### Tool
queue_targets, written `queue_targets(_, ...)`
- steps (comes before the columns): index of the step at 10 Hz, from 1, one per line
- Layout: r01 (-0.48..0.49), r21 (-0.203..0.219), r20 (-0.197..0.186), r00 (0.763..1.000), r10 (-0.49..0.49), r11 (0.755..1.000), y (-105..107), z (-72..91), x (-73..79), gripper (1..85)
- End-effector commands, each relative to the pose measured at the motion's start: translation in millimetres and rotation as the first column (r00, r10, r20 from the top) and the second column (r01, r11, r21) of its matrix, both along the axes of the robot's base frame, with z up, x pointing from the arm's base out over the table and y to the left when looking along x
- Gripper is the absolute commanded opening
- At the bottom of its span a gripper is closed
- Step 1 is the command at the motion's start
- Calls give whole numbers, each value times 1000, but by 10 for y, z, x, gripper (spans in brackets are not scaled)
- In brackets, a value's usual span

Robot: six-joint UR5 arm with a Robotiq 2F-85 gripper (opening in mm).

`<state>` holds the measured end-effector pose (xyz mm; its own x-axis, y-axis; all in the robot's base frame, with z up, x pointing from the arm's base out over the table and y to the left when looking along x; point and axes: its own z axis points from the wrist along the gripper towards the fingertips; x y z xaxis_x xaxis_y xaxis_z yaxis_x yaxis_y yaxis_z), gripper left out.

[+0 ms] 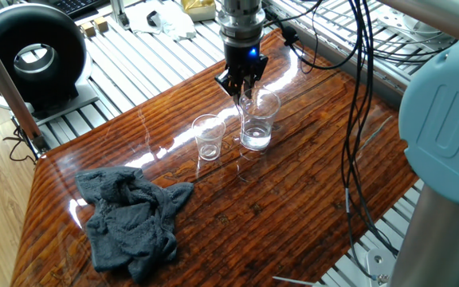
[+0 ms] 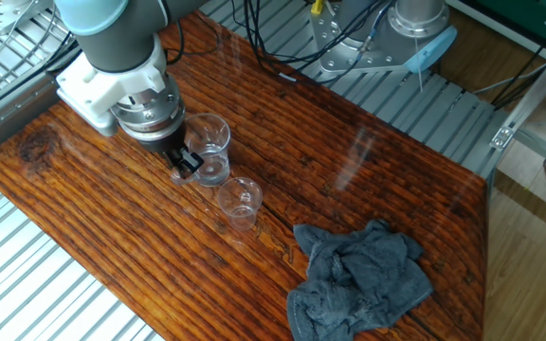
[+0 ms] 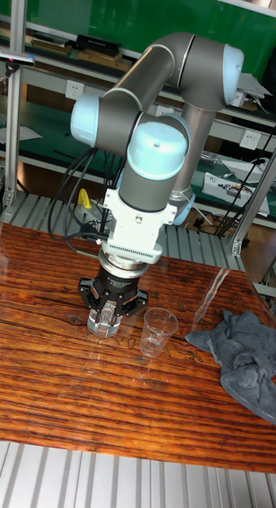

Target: Pour the water from one cup into another empty cup

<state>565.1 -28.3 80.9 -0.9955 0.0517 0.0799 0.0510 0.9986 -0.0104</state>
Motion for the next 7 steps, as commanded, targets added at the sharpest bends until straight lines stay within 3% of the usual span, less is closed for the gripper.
queue_targets(1,-1,24,-4,1000,1,1000,45,-21,-34,323)
queue_targets(7,-22,18,2,1000,22,1000,7,-36,-34,307)
